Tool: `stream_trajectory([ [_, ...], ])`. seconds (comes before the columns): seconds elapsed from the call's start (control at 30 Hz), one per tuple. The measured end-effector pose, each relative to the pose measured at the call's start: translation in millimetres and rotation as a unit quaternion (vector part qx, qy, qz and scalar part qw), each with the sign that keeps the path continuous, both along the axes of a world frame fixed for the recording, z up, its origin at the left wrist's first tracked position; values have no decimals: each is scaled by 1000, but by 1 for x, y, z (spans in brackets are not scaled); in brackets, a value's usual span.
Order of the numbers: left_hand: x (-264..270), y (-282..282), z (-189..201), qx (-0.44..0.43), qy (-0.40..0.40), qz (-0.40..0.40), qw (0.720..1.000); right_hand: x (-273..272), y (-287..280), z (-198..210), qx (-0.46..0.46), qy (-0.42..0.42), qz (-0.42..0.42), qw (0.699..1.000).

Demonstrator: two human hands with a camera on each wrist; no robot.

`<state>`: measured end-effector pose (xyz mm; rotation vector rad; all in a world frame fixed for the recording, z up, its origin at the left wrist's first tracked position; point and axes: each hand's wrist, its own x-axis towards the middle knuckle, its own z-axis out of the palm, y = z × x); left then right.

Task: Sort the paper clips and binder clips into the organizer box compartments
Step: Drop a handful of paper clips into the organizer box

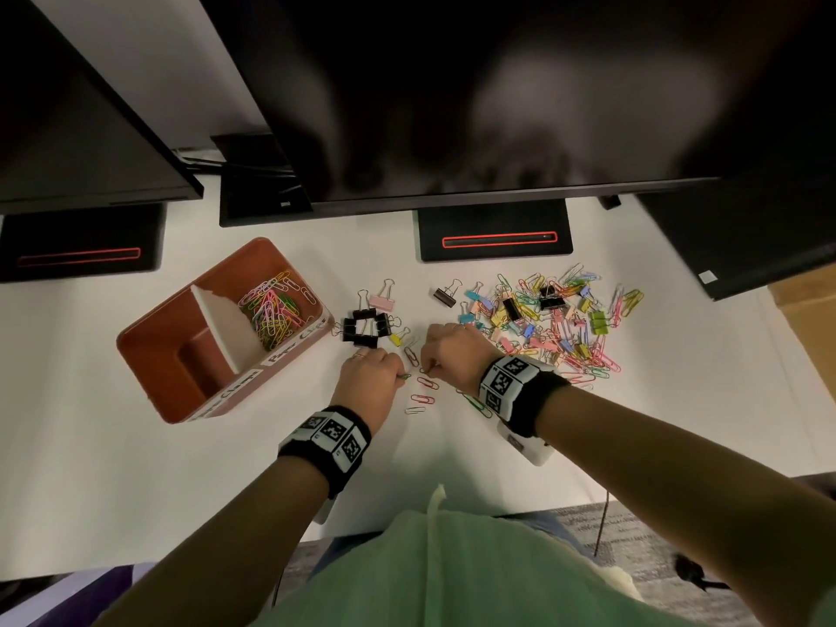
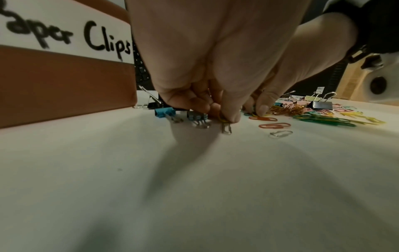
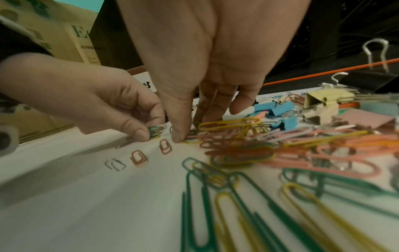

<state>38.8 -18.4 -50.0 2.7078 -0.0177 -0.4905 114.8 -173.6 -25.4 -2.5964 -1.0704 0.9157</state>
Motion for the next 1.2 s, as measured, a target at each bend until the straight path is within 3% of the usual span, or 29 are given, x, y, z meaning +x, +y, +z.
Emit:
stream_trajectory([
  [0.23,-6,3,-1,43,-17,2,999,-2,5,-1,-8,17,-8,1000],
  [0.53,-11,6,5,56,-59,-16,997,-7,12,-4,-58,-20,36,997],
  [0.67,-7,23,29,-53,-98,53,992,-2,11,2,-43,-11,42,998],
  [0.8,-3,64,74,-141,-158,174,962,13,38,34,48,12,-13,999],
  [0.93,0,113,109,-123,-194,273,934,24,97,76,166,7,-26,986],
  [1.07,2,142,113,-93,-148,342,923,26,161,94,210,-5,-21,978],
  [1.13,-1,149,110,-66,-129,340,929,24,177,94,203,6,-22,979],
  [1.2,-7,150,110,-56,-166,313,934,24,173,94,222,15,-44,974],
])
